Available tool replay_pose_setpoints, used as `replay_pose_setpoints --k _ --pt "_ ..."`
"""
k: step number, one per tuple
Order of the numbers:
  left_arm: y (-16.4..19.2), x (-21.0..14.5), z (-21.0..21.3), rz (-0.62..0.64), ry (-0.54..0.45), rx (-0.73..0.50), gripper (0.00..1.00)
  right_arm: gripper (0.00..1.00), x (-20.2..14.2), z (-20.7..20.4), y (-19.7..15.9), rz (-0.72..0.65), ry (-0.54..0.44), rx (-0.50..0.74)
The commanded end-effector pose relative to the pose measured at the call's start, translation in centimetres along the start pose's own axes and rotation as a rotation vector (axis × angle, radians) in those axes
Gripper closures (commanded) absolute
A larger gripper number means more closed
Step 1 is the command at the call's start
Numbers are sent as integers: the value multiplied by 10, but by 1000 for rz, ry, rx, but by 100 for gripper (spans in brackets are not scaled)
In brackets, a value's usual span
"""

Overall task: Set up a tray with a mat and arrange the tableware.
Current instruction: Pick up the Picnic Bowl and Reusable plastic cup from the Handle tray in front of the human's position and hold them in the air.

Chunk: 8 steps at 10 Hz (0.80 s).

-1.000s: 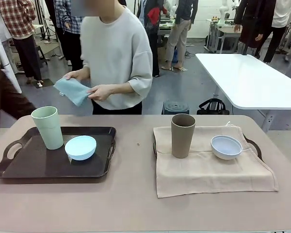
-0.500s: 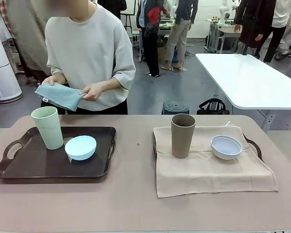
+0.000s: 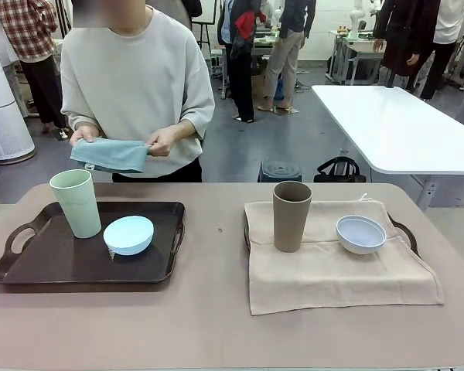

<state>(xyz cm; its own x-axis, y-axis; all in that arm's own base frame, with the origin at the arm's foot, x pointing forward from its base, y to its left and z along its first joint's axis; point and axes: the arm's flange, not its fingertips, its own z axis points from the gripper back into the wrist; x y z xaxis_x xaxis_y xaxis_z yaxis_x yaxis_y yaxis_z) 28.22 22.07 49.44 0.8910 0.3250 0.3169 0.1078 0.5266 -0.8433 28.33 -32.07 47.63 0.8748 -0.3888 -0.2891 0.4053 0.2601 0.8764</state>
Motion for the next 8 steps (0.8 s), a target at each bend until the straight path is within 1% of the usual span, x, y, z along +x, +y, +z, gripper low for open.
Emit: replay_pose_setpoints --k 1,8 --pt "1 0 3 0 -11 -20 0 0 -1 2 -2 -2 -5 5" --pt "1 0 3 0 -11 -20 0 0 -1 2 -2 -2 -5 5"
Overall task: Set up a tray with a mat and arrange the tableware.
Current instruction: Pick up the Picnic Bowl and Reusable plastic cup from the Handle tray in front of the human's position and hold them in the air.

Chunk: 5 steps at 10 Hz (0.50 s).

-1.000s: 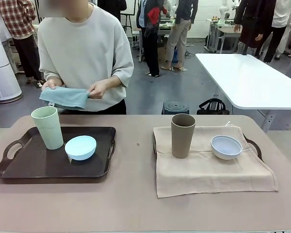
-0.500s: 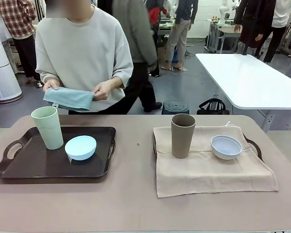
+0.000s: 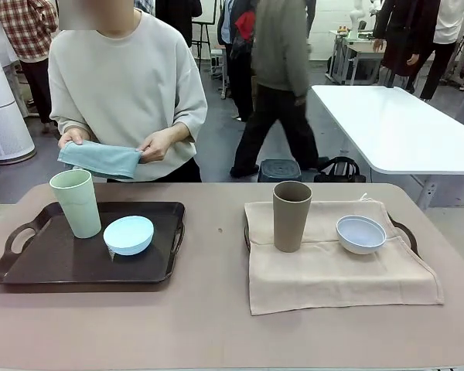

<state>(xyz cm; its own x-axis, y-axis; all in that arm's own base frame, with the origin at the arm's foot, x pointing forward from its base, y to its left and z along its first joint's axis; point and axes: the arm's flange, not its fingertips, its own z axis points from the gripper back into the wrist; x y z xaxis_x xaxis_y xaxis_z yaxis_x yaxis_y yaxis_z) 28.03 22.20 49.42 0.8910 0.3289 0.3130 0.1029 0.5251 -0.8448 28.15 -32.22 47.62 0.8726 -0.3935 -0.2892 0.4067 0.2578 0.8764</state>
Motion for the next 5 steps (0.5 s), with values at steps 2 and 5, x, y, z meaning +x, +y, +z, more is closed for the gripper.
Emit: replay_pose_setpoints --k 2,5 --pt "0 1 1 -5 -10 -21 0 0 0 0 0 0 0 3" --pt "0 1 1 -5 -10 -21 0 0 0 0 0 0 0 3"
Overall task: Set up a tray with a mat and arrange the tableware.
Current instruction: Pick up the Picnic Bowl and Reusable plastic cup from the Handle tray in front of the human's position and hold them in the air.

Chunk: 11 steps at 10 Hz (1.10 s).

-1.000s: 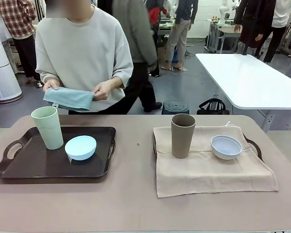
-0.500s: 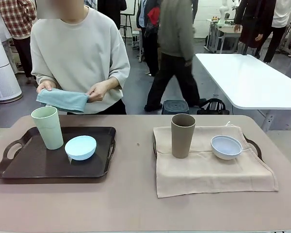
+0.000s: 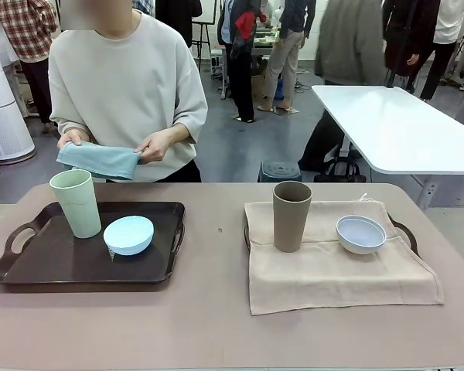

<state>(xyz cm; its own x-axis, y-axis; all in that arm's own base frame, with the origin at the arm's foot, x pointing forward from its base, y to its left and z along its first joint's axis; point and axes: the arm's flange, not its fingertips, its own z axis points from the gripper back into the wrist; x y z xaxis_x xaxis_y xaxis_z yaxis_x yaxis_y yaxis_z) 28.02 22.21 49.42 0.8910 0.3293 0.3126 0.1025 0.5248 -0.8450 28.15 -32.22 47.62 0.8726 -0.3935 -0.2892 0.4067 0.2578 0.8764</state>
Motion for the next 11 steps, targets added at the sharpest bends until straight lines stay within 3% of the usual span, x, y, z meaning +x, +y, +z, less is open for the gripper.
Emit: replay_pose_setpoints --k 1,11 --pt "0 1 1 -6 -10 -20 0 0 0 0 0 0 0 3" --pt "0 1 1 -6 -10 -20 0 0 0 0 0 0 0 0"
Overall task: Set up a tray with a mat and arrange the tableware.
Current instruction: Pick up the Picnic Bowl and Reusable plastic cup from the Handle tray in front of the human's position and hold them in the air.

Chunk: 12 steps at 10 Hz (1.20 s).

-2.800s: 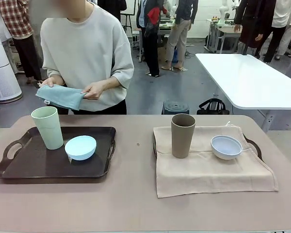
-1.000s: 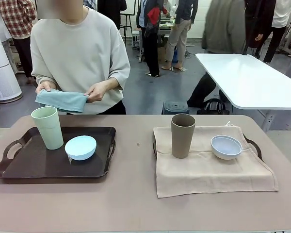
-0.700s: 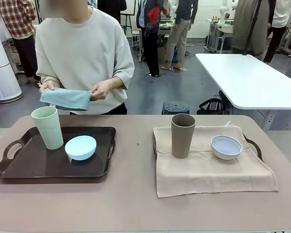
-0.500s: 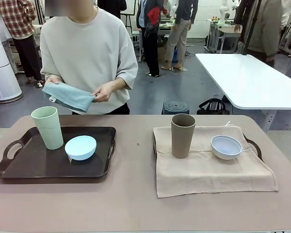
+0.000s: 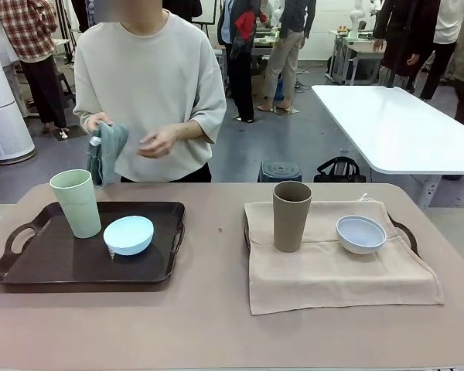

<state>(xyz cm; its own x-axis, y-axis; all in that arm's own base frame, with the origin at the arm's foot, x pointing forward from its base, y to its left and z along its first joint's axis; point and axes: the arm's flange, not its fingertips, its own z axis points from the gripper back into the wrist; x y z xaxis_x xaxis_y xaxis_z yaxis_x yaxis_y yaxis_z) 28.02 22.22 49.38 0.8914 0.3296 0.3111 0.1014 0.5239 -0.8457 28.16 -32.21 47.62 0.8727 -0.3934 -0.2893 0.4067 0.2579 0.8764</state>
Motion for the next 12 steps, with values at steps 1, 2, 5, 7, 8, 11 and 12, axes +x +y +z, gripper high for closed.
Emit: replay_pose_setpoints --k 1,2,5,7,8,11,12 --pt "0 0 0 0 0 0 0 0 -3 -11 12 83 14 -68" --pt "-11 9 -3 -56 31 70 0 0 -8 -29 37 162 18 -165" --pt "-62 19 -2 -288 142 272 0 0 -32 -97 119 359 7 -401" --pt "-98 14 -7 -477 218 455 0 0 -57 -167 172 533 -2 -580" --pt "-110 8 -11 -533 272 523 0 0 -68 -200 187 630 -17 -639" --pt "-122 12 -30 -612 410 660 0 0 -96 -282 222 901 -61 -716" --pt "-124 13 -35 -641 466 734 0 0 -103 -310 230 976 -51 -743"
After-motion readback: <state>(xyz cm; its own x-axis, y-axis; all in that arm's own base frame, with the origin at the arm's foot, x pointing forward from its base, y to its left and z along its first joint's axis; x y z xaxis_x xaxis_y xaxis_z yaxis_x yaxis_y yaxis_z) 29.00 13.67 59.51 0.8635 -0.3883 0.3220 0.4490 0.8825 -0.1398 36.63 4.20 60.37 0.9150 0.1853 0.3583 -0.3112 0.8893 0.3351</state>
